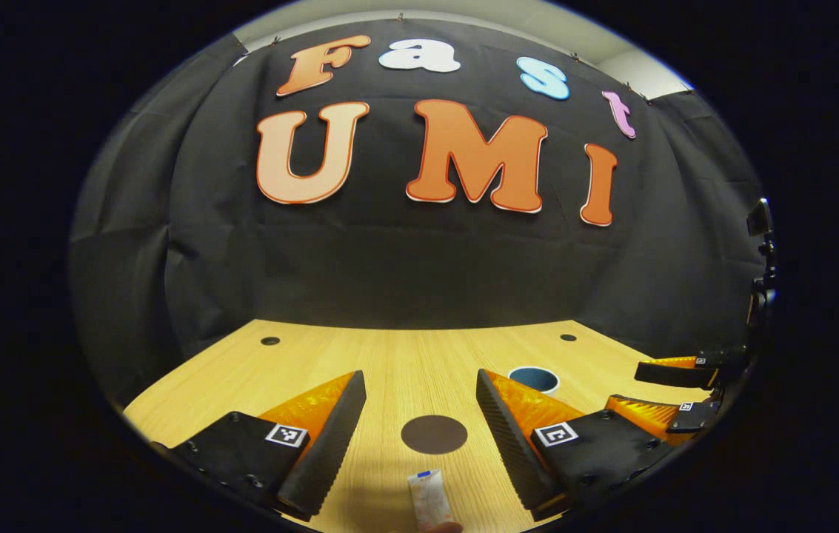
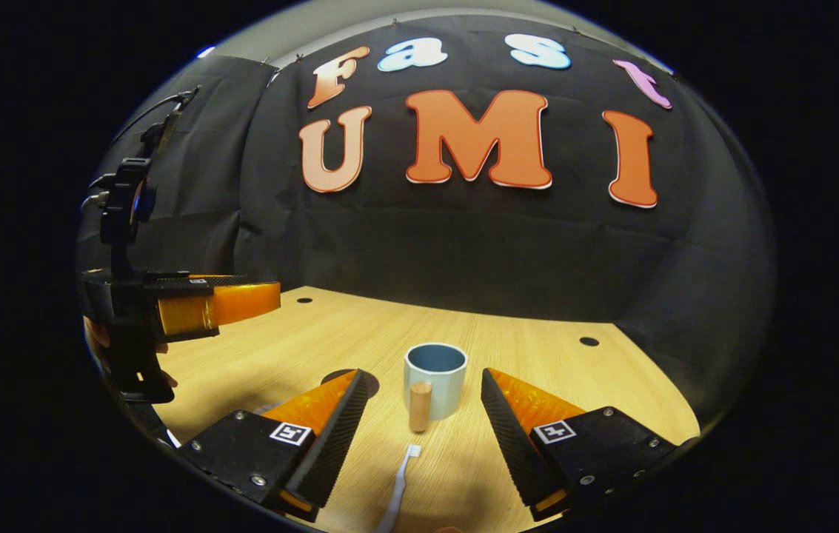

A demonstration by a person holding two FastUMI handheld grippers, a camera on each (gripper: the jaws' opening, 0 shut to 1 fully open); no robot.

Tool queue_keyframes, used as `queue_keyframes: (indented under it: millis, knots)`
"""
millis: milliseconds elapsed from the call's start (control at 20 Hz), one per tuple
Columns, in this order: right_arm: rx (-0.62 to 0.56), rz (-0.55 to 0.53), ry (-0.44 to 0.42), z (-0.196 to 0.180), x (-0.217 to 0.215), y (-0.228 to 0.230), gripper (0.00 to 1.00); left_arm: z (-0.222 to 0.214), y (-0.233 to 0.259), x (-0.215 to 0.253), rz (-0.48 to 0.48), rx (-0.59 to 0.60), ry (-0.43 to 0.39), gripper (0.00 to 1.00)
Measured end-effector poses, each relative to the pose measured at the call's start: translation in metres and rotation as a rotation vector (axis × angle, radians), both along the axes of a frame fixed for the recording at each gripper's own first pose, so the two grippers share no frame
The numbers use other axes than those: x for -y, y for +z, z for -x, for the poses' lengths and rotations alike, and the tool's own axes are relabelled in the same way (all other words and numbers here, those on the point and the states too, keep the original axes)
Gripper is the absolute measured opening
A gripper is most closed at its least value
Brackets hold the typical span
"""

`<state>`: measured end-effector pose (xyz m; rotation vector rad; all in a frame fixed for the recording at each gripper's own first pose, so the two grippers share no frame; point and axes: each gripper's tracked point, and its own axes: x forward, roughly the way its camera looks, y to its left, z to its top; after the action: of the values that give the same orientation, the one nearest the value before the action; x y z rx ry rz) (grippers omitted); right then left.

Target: Put the toothbrush and toothpaste on the desktop into the cup, then pick up the cup and place it on the coaster on the desktop.

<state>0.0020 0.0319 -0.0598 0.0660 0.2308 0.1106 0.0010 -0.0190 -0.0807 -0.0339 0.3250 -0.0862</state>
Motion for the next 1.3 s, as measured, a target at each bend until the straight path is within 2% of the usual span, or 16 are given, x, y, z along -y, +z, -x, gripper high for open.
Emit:
queue_keyframes:
  millis: [400,600,850,1050,1100,1200,1250,1300]
  knots:
    - [-0.15,0.085,0.037,0.015,-0.016,-0.046,0.93,0.018,-0.05,0.001,-0.034,-0.179,-0.035,0.96]
    - [-0.225,0.048,0.06,0.023,-0.027,-0.067,0.93,0.036,-0.079,0.006,-0.031,-0.277,-0.052,0.96]
    - [-0.353,0.039,0.041,0.032,-0.023,-0.099,0.82,0.049,-0.108,0.007,-0.024,-0.39,-0.059,0.96]
    - [-0.427,0.046,0.054,0.038,-0.03,-0.105,0.72,0.057,-0.116,0.003,-0.025,-0.464,-0.051,0.96]
    - [-0.449,0.051,0.06,0.041,-0.032,-0.106,0.67,0.061,-0.122,0.005,-0.022,-0.489,-0.063,0.96]
    - [-0.483,0.056,0.059,0.042,-0.033,-0.106,0.6,0.069,-0.128,0.004,0.001,-0.529,-0.065,0.91]
    - [-0.5,0.055,0.059,0.043,-0.034,-0.106,0.58,0.071,-0.132,0.004,0.004,-0.544,-0.07,0.92]
    - [-0.521,0.052,0.061,0.046,-0.035,-0.106,0.54,0.075,-0.137,0.003,-0.006,-0.56,-0.069,0.85]
